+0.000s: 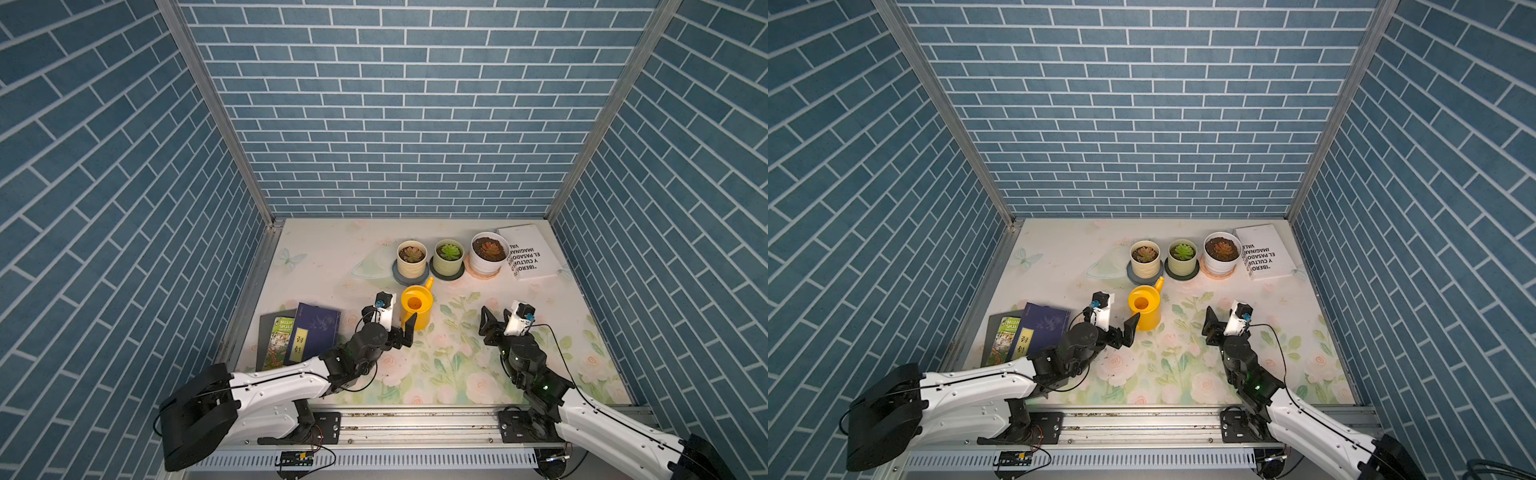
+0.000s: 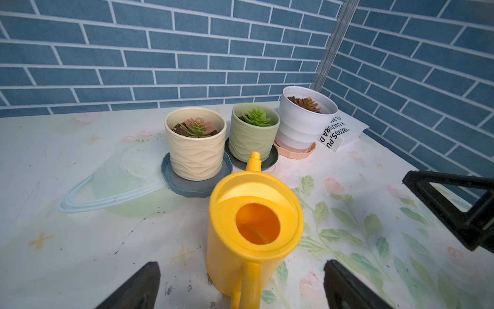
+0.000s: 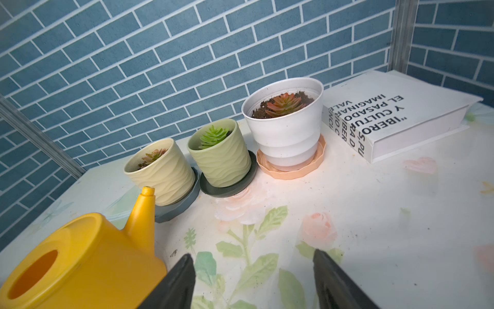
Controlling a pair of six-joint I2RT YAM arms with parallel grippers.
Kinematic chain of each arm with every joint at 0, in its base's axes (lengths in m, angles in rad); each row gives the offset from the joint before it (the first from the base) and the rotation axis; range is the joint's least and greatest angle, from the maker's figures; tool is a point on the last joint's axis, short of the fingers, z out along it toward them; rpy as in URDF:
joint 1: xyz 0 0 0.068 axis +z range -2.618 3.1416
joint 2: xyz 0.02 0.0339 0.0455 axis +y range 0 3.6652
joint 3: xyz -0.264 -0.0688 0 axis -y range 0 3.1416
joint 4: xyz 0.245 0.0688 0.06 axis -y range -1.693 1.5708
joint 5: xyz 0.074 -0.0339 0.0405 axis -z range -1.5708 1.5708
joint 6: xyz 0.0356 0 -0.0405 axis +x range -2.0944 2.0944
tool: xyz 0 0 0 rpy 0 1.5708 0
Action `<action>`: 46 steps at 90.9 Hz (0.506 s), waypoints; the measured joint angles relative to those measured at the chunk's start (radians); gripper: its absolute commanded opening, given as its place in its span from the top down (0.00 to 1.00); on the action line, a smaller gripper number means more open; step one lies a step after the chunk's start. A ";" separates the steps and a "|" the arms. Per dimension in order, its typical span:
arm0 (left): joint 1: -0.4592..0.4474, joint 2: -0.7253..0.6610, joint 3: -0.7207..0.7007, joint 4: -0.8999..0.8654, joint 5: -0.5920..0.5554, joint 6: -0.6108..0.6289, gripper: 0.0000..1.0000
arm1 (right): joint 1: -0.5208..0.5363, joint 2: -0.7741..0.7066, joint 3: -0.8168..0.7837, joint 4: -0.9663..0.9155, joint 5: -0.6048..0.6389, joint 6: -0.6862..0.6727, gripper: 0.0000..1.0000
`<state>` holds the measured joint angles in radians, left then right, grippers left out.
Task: Water the succulent around the soil edge
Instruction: Place the watering can at the center of the board.
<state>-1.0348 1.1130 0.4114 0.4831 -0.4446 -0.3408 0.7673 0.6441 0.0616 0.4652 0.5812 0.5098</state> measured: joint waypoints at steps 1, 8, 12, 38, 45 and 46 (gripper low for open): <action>0.000 -0.005 0.000 -0.001 -0.004 0.000 0.00 | 0.000 0.001 0.002 -0.001 0.000 -0.003 0.01; 0.001 -0.032 0.000 -0.003 -0.045 -0.003 0.00 | 0.000 0.021 0.022 -0.003 0.001 -0.018 0.00; 0.003 -0.040 0.000 -0.003 -0.079 -0.003 0.00 | 0.000 0.038 0.040 -0.007 0.002 -0.021 0.00; 0.226 -0.026 0.011 0.050 -0.155 -0.017 0.00 | 0.000 0.243 0.221 -0.035 0.054 -0.048 0.00; 0.301 -0.036 -0.027 0.164 -0.141 -0.019 0.00 | 0.000 0.278 0.254 -0.035 0.072 -0.056 0.01; 0.309 -0.037 -0.034 0.183 -0.139 -0.017 0.00 | 0.000 0.282 0.257 -0.034 0.073 -0.058 0.01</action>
<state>-0.7261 1.0763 0.3771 0.6659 -0.5835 -0.3580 0.7673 0.9264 0.3183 0.4309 0.6544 0.4515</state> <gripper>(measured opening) 0.998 0.994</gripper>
